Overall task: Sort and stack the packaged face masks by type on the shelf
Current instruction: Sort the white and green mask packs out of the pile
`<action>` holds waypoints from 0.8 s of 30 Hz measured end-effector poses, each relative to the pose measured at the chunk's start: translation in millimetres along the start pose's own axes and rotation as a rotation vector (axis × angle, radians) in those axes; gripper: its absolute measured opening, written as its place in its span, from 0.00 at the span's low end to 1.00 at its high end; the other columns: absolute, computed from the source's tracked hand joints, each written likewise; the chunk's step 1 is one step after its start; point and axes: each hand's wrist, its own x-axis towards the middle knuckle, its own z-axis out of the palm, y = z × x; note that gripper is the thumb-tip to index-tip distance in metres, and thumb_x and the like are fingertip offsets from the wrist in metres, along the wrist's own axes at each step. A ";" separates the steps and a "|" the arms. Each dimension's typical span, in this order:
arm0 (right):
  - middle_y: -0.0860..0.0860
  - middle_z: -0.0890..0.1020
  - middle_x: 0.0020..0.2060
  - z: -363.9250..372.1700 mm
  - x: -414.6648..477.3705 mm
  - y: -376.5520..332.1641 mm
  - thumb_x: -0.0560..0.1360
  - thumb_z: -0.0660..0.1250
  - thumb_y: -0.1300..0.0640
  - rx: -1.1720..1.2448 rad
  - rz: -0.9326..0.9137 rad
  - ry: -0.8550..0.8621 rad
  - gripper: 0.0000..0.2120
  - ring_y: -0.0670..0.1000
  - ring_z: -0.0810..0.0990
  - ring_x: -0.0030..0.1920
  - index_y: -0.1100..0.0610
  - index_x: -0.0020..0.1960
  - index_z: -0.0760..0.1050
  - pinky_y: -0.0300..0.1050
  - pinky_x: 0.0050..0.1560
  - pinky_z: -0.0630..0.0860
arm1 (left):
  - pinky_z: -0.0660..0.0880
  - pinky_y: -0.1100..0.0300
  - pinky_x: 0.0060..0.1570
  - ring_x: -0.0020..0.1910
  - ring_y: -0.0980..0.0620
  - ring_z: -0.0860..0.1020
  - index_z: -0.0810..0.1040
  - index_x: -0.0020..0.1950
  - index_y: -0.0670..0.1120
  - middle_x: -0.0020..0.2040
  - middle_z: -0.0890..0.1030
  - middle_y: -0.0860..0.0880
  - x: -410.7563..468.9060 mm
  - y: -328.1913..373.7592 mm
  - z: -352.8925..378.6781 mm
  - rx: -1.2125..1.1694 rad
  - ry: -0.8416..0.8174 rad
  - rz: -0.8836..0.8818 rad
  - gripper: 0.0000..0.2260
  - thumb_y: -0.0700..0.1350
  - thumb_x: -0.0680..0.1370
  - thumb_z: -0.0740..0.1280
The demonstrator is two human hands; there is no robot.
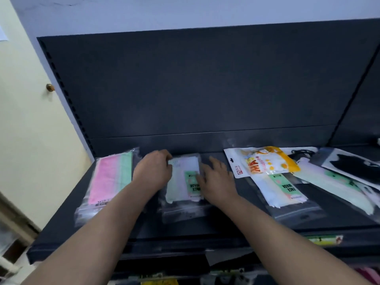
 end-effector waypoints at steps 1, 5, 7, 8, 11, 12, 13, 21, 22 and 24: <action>0.52 0.60 0.74 -10.0 -3.7 12.5 0.79 0.56 0.49 -0.001 -0.024 0.065 0.20 0.53 0.57 0.74 0.51 0.70 0.67 0.54 0.68 0.59 | 0.73 0.54 0.54 0.59 0.46 0.76 0.77 0.62 0.48 0.60 0.79 0.47 3.4 10.4 3.1 -0.017 0.000 0.029 0.14 0.44 0.77 0.63; 0.48 0.70 0.69 -50.3 -21.2 82.7 0.75 0.61 0.58 -0.157 0.019 0.201 0.18 0.51 0.66 0.70 0.48 0.64 0.74 0.50 0.63 0.63 | 0.74 0.55 0.55 0.59 0.48 0.76 0.76 0.62 0.48 0.61 0.79 0.49 11.8 62.9 23.3 -0.104 -0.035 0.134 0.14 0.44 0.78 0.62; 0.48 0.72 0.67 -65.3 -30.7 115.1 0.73 0.61 0.58 -0.235 0.090 0.161 0.19 0.52 0.67 0.69 0.47 0.63 0.75 0.49 0.61 0.65 | 0.73 0.55 0.55 0.60 0.48 0.76 0.77 0.62 0.49 0.60 0.79 0.49 14.3 91.5 37.4 -0.112 -0.061 0.162 0.13 0.45 0.77 0.63; 0.49 0.74 0.65 -70.7 -35.6 129.1 0.74 0.61 0.57 -0.263 0.126 0.140 0.18 0.53 0.69 0.67 0.47 0.62 0.75 0.49 0.60 0.66 | 0.74 0.55 0.55 0.60 0.48 0.76 0.77 0.62 0.49 0.60 0.79 0.49 15.4 105.6 45.2 -0.111 -0.079 0.169 0.13 0.45 0.77 0.63; 0.52 0.77 0.56 -83.9 -47.6 159.7 0.75 0.61 0.45 -0.294 0.292 0.129 0.17 0.56 0.73 0.60 0.50 0.60 0.74 0.50 0.55 0.71 | 0.74 0.56 0.54 0.59 0.48 0.76 0.77 0.62 0.50 0.60 0.79 0.49 18.8 142.2 67.4 -0.101 -0.146 0.184 0.14 0.45 0.76 0.63; 0.53 0.77 0.56 -87.8 -49.9 167.7 0.74 0.61 0.40 -0.279 0.347 0.098 0.22 0.56 0.73 0.60 0.52 0.61 0.72 0.50 0.55 0.71 | 0.73 0.56 0.54 0.60 0.48 0.76 0.76 0.63 0.50 0.61 0.78 0.49 20.3 153.3 73.9 -0.095 -0.163 0.179 0.15 0.44 0.76 0.63; 0.53 0.76 0.56 -90.5 -51.3 175.1 0.72 0.61 0.36 -0.254 0.381 0.054 0.27 0.57 0.73 0.60 0.53 0.62 0.70 0.51 0.55 0.71 | 0.73 0.56 0.55 0.61 0.47 0.75 0.76 0.64 0.50 0.62 0.77 0.48 21.6 163.3 79.7 -0.091 -0.176 0.172 0.15 0.45 0.77 0.63; 0.50 0.75 0.60 -86.6 -59.9 199.4 0.69 0.63 0.32 -0.184 0.240 -0.013 0.35 0.54 0.71 0.62 0.49 0.69 0.64 0.50 0.57 0.70 | 0.72 0.49 0.62 0.67 0.44 0.69 0.73 0.69 0.52 0.70 0.71 0.48 26.9 205.9 114.8 -0.049 -0.216 0.293 0.17 0.48 0.79 0.61; 0.50 0.74 0.61 -85.4 -59.9 201.6 0.69 0.63 0.32 -0.154 0.248 -0.030 0.36 0.54 0.71 0.63 0.48 0.70 0.62 0.50 0.57 0.70 | 0.70 0.48 0.64 0.69 0.44 0.67 0.70 0.71 0.54 0.73 0.68 0.48 25.4 206.5 119.4 -0.045 -0.266 0.316 0.18 0.50 0.81 0.59; 0.51 0.74 0.61 -83.7 -57.1 202.4 0.69 0.63 0.31 -0.088 0.267 -0.022 0.36 0.54 0.70 0.63 0.48 0.71 0.62 0.50 0.58 0.70 | 0.67 0.49 0.67 0.71 0.44 0.66 0.63 0.75 0.55 0.76 0.63 0.48 22.5 204.8 126.8 -0.009 -0.375 0.337 0.20 0.52 0.82 0.55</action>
